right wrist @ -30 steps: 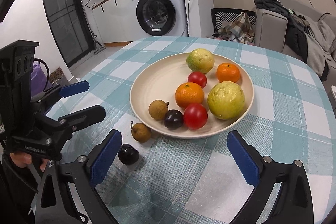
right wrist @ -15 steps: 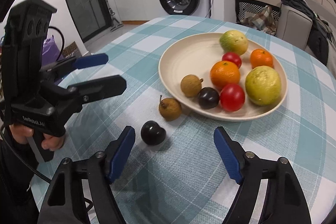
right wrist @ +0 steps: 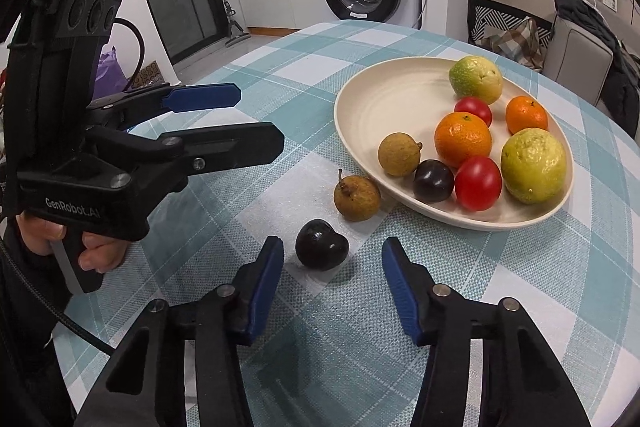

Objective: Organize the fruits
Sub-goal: 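Close the right tool on the dark purple plum while the left tool closes on the brown pear-shaped fruit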

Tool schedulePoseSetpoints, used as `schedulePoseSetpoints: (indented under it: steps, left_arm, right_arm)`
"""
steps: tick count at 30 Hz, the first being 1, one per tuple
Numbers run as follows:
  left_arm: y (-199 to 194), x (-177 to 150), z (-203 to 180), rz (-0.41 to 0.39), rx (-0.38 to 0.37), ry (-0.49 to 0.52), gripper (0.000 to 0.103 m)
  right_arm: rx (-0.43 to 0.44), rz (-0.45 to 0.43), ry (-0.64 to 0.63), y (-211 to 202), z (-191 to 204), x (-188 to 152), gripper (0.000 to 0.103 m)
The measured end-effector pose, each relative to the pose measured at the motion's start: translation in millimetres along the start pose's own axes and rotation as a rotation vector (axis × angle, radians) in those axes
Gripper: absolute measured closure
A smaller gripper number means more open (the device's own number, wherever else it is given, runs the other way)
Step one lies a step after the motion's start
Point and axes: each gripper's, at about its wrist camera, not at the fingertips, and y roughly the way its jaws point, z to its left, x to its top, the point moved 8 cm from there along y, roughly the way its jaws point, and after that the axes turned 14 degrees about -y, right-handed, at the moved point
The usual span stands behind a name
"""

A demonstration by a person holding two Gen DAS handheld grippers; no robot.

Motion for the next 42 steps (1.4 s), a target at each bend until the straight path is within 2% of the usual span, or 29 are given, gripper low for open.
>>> schedulePoseSetpoints:
  steps: [15, 28, 32, 35, 42]
  left_arm:
    - [0.4, -0.3, 0.1, 0.001, 0.000, 0.001, 0.014]
    - [1.1, -0.8, 0.3, 0.002, 0.000, -0.001, 0.014]
    - [2.3, -2.5, -0.6, 0.007, -0.001, 0.004, 0.014]
    - [8.2, -8.7, -3.6, 0.048, -0.030, -0.007, 0.014]
    - [15.5, -18.2, -23.1, 0.078, -0.041, 0.030, 0.015]
  right_arm:
    - [0.002, 0.004, -0.027, -3.4, 4.9, 0.4, 0.073]
    - [-0.024, -0.045, -0.021, -16.6, -0.2, 3.9, 0.076]
    - [-0.051, -0.115, 0.024, -34.5, -14.2, 10.3, 0.076]
    - [-0.087, -0.157, 0.061, -45.1, -25.7, 13.8, 0.076]
    - [-0.140, -0.168, 0.126, -51.3, -47.4, 14.5, 0.076]
